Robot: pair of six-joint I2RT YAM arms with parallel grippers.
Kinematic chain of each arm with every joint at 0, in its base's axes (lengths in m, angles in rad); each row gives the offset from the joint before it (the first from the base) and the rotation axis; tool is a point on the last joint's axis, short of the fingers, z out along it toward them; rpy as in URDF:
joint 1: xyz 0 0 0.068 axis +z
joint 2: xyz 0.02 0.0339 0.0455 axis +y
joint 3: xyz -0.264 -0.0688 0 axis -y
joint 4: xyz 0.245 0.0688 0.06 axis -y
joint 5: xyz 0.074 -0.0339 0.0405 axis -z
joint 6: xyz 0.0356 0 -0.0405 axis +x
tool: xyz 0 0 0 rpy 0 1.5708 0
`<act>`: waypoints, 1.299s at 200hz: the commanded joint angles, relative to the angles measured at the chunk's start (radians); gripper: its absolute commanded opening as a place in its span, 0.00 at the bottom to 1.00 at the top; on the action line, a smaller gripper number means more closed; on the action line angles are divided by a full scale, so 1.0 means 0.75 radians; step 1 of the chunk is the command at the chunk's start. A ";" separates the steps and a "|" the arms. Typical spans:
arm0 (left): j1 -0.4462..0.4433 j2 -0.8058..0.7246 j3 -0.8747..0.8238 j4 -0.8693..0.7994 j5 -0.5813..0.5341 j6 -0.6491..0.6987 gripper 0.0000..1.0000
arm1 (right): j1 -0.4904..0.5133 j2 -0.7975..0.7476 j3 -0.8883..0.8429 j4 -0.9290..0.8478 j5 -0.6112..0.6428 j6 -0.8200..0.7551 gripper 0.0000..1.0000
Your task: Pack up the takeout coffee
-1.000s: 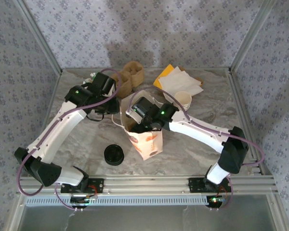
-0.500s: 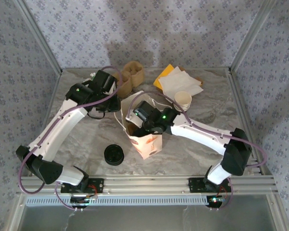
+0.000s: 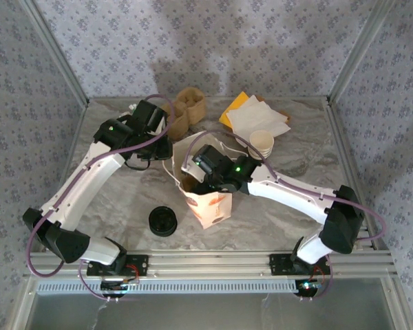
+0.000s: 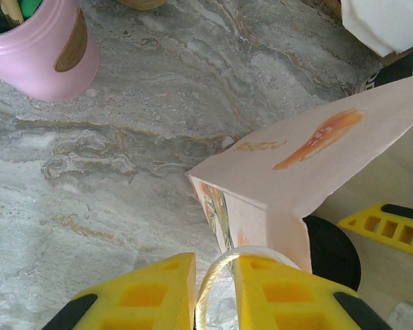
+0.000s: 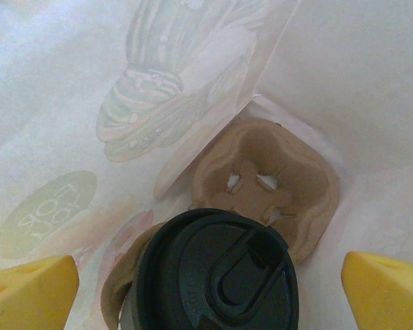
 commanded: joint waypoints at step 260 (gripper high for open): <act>0.008 -0.099 0.038 -0.029 0.003 -0.015 0.54 | -0.096 0.000 0.087 -0.122 0.087 0.337 1.00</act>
